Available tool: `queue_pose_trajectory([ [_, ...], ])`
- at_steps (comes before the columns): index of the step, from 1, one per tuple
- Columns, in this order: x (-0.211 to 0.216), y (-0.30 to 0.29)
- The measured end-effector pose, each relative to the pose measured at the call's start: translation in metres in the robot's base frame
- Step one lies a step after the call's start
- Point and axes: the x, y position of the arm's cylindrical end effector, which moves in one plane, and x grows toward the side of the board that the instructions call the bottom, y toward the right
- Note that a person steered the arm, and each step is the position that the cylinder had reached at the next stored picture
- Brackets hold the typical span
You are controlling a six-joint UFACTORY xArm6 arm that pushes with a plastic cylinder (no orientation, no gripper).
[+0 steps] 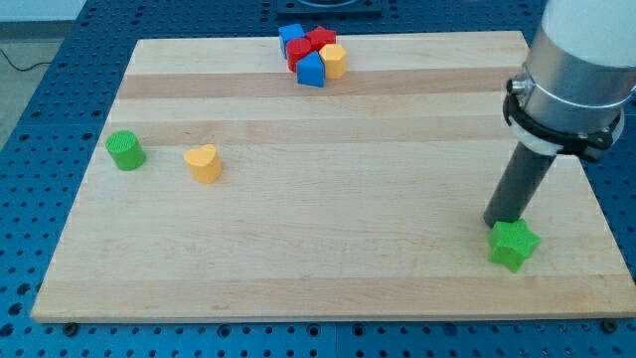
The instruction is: Move the yellow heart above to the green star
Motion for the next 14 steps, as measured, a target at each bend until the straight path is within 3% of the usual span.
queue_pose_trajectory([
  [1, -0.030, -0.036],
  [2, -0.100, -0.102],
  [3, -0.123, -0.180],
  [5, -0.123, -0.331],
  [6, -0.098, -0.347],
  [8, -0.060, -0.255],
  [9, -0.071, -0.264],
  [10, -0.102, -0.305],
  [11, -0.102, -0.379],
  [12, -0.057, -0.427],
  [13, -0.039, -0.400],
  [14, -0.057, -0.332],
])
